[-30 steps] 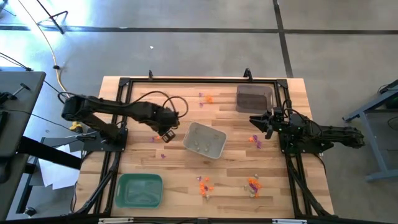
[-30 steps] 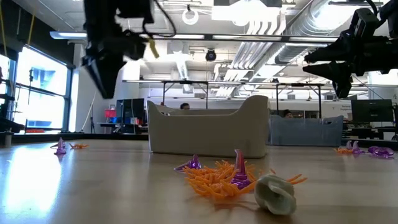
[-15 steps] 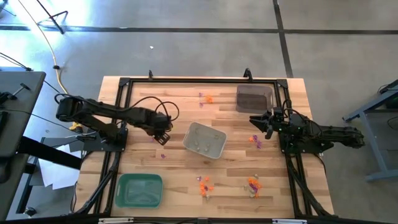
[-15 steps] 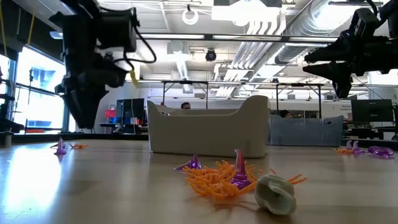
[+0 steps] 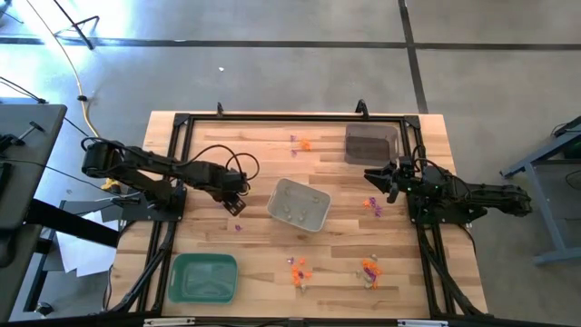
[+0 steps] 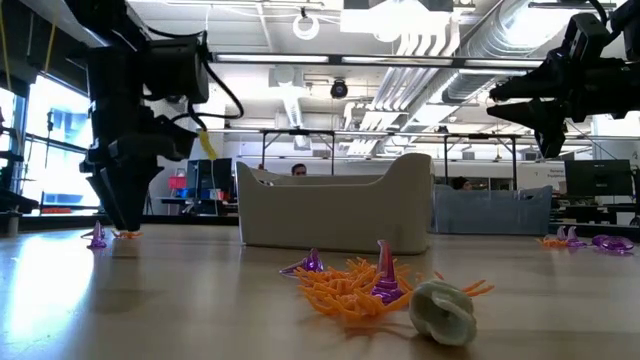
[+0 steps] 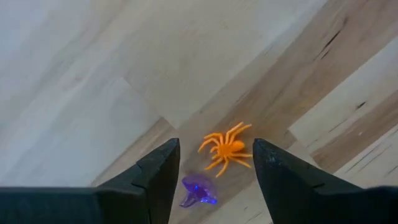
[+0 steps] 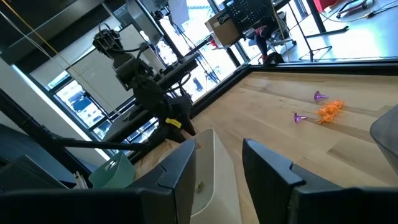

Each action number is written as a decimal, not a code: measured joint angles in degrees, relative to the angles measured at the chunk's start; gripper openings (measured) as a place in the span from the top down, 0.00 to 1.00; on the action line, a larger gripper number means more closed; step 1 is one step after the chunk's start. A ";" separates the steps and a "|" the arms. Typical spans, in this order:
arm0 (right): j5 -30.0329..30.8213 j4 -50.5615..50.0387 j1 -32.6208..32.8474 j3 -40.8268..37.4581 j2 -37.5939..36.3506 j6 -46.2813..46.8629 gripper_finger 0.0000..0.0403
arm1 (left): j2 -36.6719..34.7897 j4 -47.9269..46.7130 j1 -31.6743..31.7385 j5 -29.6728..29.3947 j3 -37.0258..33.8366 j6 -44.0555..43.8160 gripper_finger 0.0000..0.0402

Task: Sort Halloween decoration
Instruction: Put the orange spider toy into the green bin

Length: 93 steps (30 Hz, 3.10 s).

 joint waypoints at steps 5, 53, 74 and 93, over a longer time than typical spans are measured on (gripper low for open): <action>0.00 0.00 -0.01 0.01 0.00 0.01 0.69 | -0.04 2.98 -0.04 0.57 -1.70 -0.61 0.53; -0.02 0.00 -0.01 -0.01 0.00 0.01 0.69 | 0.02 -5.90 -0.46 -2.11 10.42 -3.62 0.99; -0.01 0.00 0.00 0.01 0.00 0.01 0.69 | 9.67 -3.72 -0.31 -4.39 9.31 7.42 0.65; -0.02 0.00 -0.01 0.01 0.00 0.01 0.69 | 15.67 -1.31 -0.37 -3.31 10.87 6.67 0.96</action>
